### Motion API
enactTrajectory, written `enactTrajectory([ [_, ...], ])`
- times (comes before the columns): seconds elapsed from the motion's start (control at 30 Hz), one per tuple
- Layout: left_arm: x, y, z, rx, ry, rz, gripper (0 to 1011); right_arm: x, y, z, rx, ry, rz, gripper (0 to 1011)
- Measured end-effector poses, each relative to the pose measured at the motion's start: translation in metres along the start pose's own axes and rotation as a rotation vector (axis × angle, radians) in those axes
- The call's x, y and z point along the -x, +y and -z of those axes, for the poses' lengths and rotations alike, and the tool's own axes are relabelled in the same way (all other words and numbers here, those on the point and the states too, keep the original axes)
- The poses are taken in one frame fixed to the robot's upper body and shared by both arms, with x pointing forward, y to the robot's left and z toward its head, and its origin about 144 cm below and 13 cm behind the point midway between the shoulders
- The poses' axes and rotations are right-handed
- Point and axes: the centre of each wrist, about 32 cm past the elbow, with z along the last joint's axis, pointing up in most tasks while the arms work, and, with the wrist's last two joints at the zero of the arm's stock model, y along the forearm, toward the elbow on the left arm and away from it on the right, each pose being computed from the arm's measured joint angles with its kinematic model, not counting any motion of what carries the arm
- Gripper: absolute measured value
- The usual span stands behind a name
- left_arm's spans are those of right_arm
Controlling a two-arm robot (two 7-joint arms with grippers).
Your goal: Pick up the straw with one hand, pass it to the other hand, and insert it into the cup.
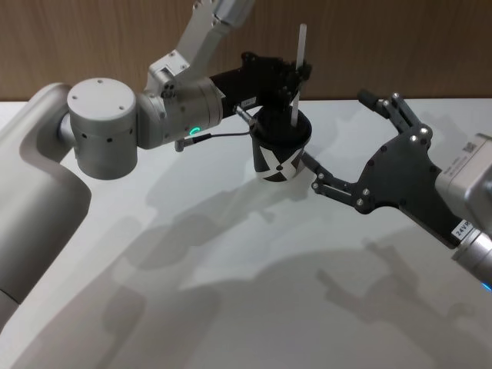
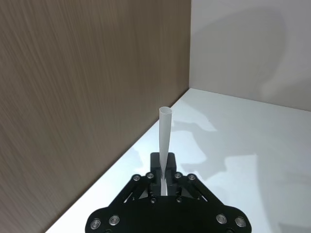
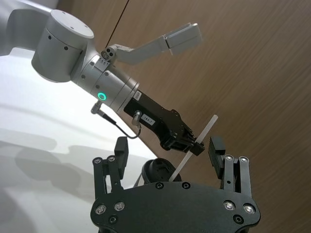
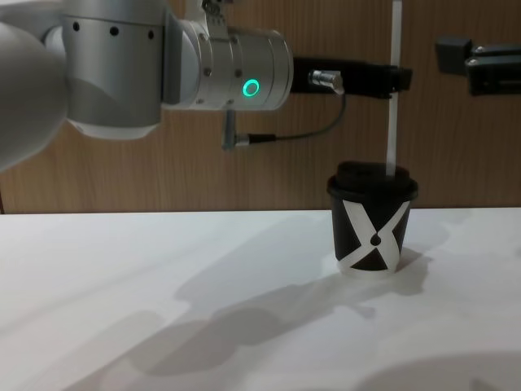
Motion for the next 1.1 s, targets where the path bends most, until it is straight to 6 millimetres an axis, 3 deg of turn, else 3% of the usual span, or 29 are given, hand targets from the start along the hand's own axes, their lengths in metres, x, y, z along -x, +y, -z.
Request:
enactTrajectory([
  [0.2, 0.001, 0.000, 0.005, -0.004, 0.012, -0.003, 185, 0.000, 0.000, 0.000, 0.000, 0.000, 0.000, 1001],
  [0.9, 0.000, 0.004, 0.014, 0.012, 0.015, 0.025, 874, 0.000, 0.004, -0.004, -0.006, 0.035, 0.023, 1001],
  [1.1, -0.002, 0.012, 0.020, 0.038, 0.013, 0.054, 999, 0.001, 0.010, -0.010, -0.012, 0.091, 0.061, 1001],
])
